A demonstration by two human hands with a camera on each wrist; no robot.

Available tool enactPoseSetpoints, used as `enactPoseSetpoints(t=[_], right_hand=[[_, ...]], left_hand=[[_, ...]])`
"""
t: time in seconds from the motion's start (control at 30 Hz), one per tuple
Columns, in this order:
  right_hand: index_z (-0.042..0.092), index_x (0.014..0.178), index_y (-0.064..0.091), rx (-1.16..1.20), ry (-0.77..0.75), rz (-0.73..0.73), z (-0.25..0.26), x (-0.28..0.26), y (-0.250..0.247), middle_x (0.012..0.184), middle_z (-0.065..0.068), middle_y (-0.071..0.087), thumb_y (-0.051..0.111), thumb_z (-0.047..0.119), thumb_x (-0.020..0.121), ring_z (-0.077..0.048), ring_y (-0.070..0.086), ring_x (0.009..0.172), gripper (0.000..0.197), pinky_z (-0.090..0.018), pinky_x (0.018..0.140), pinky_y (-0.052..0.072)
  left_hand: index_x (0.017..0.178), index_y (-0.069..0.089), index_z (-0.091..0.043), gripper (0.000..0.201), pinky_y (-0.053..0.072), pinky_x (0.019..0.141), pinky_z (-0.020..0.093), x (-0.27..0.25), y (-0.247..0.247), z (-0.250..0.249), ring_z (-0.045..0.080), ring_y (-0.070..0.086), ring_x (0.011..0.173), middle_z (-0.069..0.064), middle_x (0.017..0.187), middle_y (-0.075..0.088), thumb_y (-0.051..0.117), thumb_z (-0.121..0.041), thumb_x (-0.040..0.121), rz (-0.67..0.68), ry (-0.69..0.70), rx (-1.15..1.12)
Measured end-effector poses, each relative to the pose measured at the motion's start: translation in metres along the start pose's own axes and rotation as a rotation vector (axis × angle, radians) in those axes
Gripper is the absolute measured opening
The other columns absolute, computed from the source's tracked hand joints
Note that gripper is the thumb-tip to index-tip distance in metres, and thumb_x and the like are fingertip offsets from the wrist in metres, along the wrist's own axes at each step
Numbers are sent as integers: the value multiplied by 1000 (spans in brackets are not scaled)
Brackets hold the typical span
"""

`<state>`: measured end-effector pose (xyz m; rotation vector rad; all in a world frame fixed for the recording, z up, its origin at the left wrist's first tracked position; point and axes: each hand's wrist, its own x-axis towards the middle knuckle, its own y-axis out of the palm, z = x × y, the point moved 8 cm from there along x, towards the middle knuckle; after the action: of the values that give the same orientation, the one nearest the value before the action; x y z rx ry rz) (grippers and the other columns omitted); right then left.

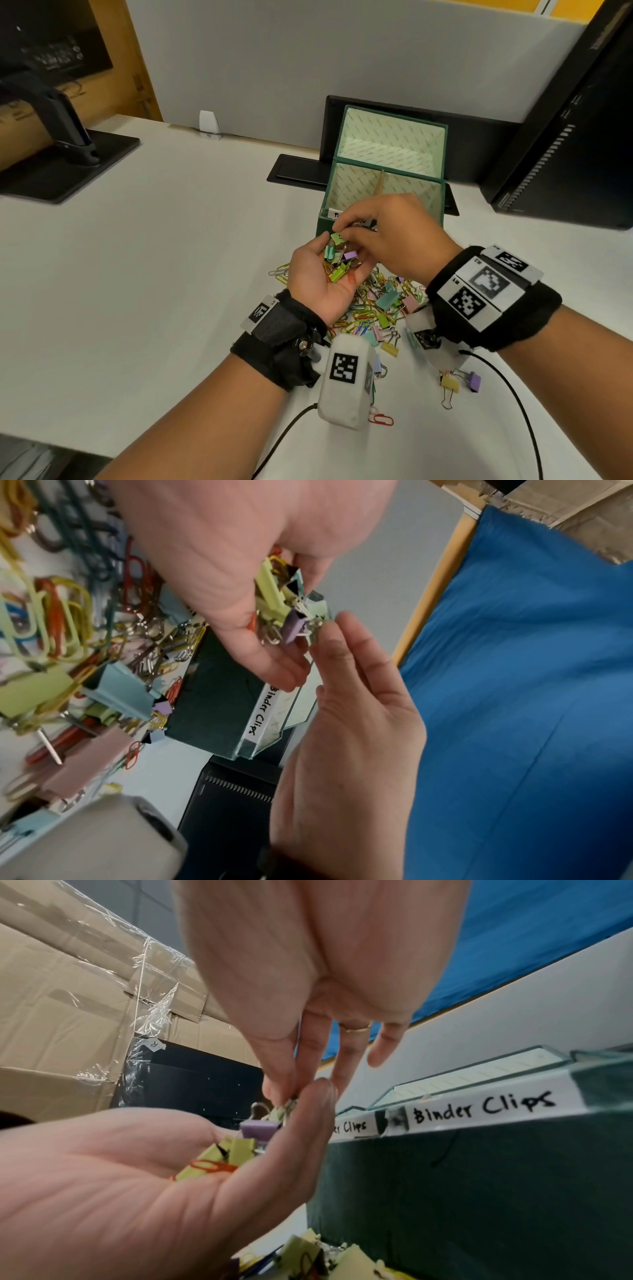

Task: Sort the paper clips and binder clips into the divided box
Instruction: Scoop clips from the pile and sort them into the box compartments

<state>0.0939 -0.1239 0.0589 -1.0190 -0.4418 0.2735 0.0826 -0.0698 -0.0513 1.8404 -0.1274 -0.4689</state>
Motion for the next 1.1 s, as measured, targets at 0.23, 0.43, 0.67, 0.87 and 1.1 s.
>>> enactPoseSetpoints(t=[0.23, 0.43, 0.67, 0.87, 1.1], right_hand=[[25, 93, 76, 112, 26, -242, -7, -2, -36, 86, 17, 68, 69, 17, 88, -4, 65, 86, 12, -10, 80, 47], [25, 95, 75, 91, 116, -436, -33, -5, -68, 84, 17, 68, 68, 19, 89, -2, 66, 80, 11, -16, 80, 53], [25, 96, 74, -34, 300, -463, -78, -12, -85, 92, 10, 68, 66, 19, 90, -10, 65, 87, 12, -31, 87, 55], [23, 111, 72, -137, 201, -293, -59, -15, -62, 113, 8, 69, 61, 22, 93, -5, 56, 109, 21, -9, 91, 30], [39, 104, 72, -203, -208, 42, 4, -16, -13, 87, 30, 61, 66, 37, 87, -1, 45, 101, 18, -38, 98, 28]], left_hand=[[106, 61, 8, 44, 55, 79, 46, -2, 0, 1, 34, 65, 95, 25, 95, 70, 33, -26, 102, -59, -25, 21], [110, 62, 8, 44, 55, 79, 47, -3, -2, 1, 34, 68, 89, 24, 97, 70, 35, -27, 101, -75, -29, 21], [108, 63, 8, 45, 54, 81, 47, -2, -4, 1, 33, 70, 83, 24, 97, 70, 35, -27, 101, -80, -27, 27], [109, 62, 7, 45, 55, 80, 46, -3, -4, 0, 33, 69, 86, 24, 99, 70, 35, -27, 101, -104, -28, 47], [111, 57, 7, 44, 52, 90, 40, -3, -4, 2, 29, 66, 90, 22, 96, 66, 33, -29, 101, -95, -26, 21]])
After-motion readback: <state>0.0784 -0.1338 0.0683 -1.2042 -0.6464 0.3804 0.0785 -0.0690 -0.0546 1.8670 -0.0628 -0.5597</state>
